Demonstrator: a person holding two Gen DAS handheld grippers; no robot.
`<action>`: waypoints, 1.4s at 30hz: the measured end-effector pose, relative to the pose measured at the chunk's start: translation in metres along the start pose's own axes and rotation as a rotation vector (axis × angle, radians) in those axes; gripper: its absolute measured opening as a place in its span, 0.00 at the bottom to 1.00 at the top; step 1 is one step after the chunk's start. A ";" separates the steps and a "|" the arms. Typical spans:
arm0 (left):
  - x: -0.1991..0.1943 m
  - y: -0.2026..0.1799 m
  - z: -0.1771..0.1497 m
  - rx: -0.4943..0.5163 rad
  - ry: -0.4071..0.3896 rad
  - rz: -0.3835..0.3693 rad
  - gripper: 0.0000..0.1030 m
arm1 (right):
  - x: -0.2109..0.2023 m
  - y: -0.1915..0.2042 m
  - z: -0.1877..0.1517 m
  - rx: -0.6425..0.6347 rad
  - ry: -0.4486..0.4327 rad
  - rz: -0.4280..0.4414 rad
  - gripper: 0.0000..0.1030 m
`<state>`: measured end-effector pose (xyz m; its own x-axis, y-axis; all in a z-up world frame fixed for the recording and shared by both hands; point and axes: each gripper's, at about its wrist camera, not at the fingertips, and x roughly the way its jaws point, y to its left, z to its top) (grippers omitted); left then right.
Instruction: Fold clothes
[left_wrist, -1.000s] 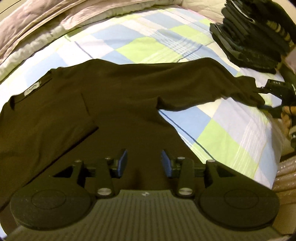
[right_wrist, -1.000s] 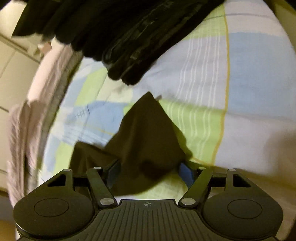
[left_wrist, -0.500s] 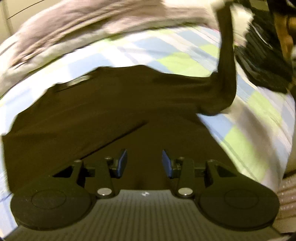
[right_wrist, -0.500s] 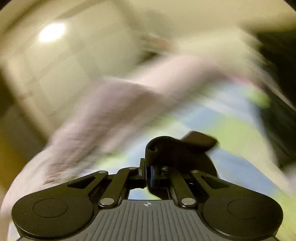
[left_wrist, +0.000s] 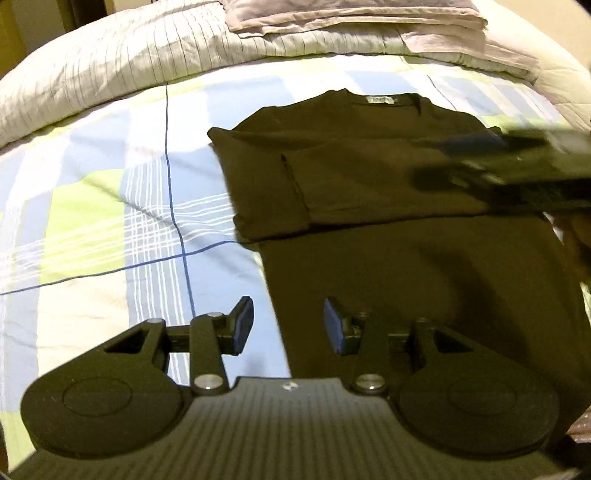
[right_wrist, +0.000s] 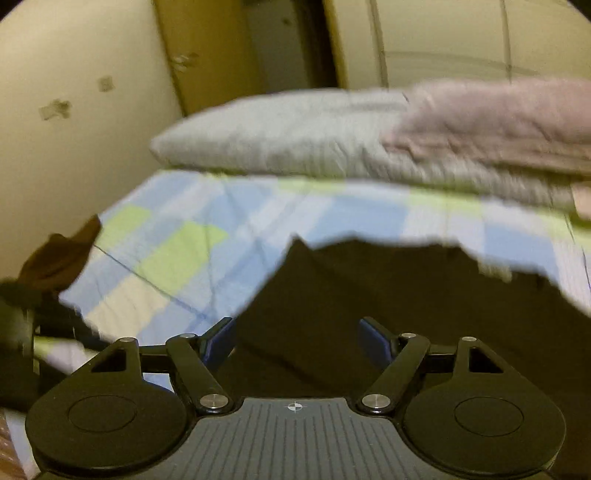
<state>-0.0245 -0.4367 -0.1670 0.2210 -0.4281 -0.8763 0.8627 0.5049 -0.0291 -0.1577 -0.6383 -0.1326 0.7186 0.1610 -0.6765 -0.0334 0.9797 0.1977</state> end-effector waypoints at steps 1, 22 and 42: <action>0.005 0.001 0.003 0.008 -0.003 -0.012 0.36 | -0.007 -0.009 -0.007 0.030 0.019 -0.035 0.74; 0.160 -0.030 0.096 -0.069 0.075 -0.023 0.22 | -0.091 -0.256 -0.064 0.279 0.210 -0.509 0.74; 0.104 -0.001 0.084 -0.019 0.012 0.029 0.01 | -0.060 -0.272 -0.076 0.219 0.244 -0.567 0.74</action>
<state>0.0360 -0.5443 -0.2178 0.2402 -0.4042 -0.8826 0.8471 0.5313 -0.0128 -0.2448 -0.9051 -0.1998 0.4043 -0.3258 -0.8546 0.4655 0.8776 -0.1144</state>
